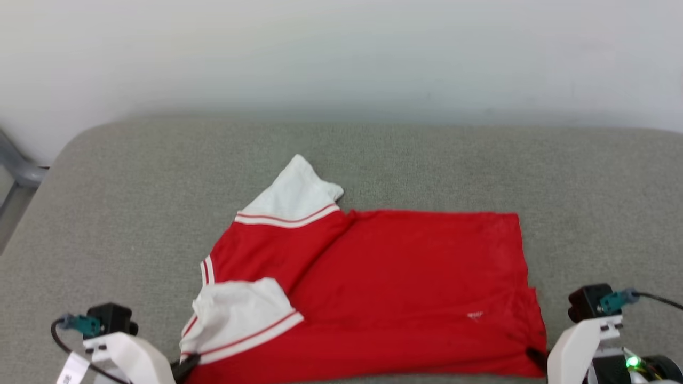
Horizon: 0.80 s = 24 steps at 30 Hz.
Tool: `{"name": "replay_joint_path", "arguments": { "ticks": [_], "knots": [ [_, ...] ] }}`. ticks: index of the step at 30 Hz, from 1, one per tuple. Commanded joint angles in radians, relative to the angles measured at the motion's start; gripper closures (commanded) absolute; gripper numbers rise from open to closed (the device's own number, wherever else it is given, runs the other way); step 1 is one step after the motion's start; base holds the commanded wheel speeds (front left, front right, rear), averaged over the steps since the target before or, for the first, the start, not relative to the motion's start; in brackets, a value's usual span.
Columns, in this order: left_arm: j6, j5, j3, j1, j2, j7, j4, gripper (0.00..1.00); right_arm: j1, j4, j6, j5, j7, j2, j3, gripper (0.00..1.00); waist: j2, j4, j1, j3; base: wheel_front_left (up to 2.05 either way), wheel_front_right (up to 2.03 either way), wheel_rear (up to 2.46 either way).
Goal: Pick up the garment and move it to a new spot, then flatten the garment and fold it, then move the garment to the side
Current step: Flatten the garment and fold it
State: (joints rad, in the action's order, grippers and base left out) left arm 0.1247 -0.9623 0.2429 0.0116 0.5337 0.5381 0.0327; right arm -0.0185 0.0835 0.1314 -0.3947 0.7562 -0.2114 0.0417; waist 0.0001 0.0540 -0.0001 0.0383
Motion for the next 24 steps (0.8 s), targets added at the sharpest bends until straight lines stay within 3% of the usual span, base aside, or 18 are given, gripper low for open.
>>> {"name": "replay_joint_path", "arguments": {
  "ticks": [1, 6, 11, 12, 13, 14, 24],
  "knots": [
    [0.013, -0.002, -0.007, 0.038, 0.011, 0.003, -0.016, 1.00, 0.035, -0.022, -0.001, -0.007, 0.012, -0.010, -0.006, 1.00, -0.0001, 0.005, 0.0001, -0.034, 0.00, 0.00, 0.00],
    [0.045, -0.022, -0.006, 0.131, 0.007, 0.016, -0.055, 1.00, 0.130, -0.087, -0.001, -0.018, 0.065, 0.003, -0.031, 1.00, -0.0001, 0.005, 0.0001, -0.053, 0.00, 0.00, 0.00],
    [0.042, -0.009, 0.003, 0.153, -0.017, -0.023, -0.030, 1.00, 0.206, -0.104, -0.001, -0.011, 0.066, 0.041, -0.050, 1.00, -0.0001, 0.005, 0.0001, -0.049, 0.00, 0.00, 0.00],
    [0.042, -0.004, 0.011, 0.149, -0.021, -0.024, -0.015, 0.88, 0.216, -0.096, -0.001, -0.008, 0.058, 0.049, -0.052, 0.71, -0.0001, 0.005, 0.0001, -0.047, 0.00, 0.00, 0.00],
    [0.038, -0.003, 0.020, 0.144, -0.027, -0.020, -0.003, 0.38, 0.226, -0.089, -0.001, -0.006, 0.046, 0.060, -0.057, 0.24, -0.0001, 0.005, 0.0001, -0.046, 0.00, 0.00, 0.00],
    [0.032, 0.000, 0.022, 0.131, -0.034, -0.031, 0.003, 0.00, 0.231, -0.088, -0.001, -0.008, 0.027, 0.067, -0.058, 0.00, -0.0001, 0.005, 0.0001, -0.045, 0.00, 0.00, 0.00],
    [0.018, 0.103, 0.022, 0.023, -0.054, -0.179, 0.016, 0.00, 0.182, -0.118, -0.001, 0.070, -0.329, 0.130, -0.138, 0.00, -0.0001, -0.007, 0.0001, -0.044, 0.00, 0.00, 0.00]
  ]
}}
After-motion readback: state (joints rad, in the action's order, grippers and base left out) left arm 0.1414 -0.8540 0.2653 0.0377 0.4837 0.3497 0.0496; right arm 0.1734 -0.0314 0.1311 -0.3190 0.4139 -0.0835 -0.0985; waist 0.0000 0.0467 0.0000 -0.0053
